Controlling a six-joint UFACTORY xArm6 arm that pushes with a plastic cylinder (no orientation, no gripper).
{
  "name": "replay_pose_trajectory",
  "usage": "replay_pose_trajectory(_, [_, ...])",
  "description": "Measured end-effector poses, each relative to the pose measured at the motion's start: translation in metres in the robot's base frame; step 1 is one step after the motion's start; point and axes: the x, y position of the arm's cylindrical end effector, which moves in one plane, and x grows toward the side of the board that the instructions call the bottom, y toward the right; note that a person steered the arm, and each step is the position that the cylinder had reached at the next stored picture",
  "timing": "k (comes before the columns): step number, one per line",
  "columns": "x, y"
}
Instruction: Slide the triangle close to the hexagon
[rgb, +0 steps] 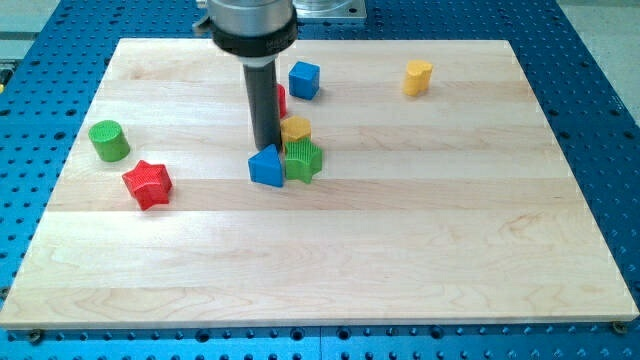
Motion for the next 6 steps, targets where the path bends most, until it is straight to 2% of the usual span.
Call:
replay_pose_trajectory(1, [0.004, -0.062])
replay_pose_trajectory(2, [0.1, -0.049])
replay_pose_trajectory(3, [0.09, -0.003])
replay_pose_trajectory(4, [0.072, -0.002])
replay_pose_trajectory(5, [0.082, -0.028])
replay_pose_trajectory(6, [0.05, -0.115])
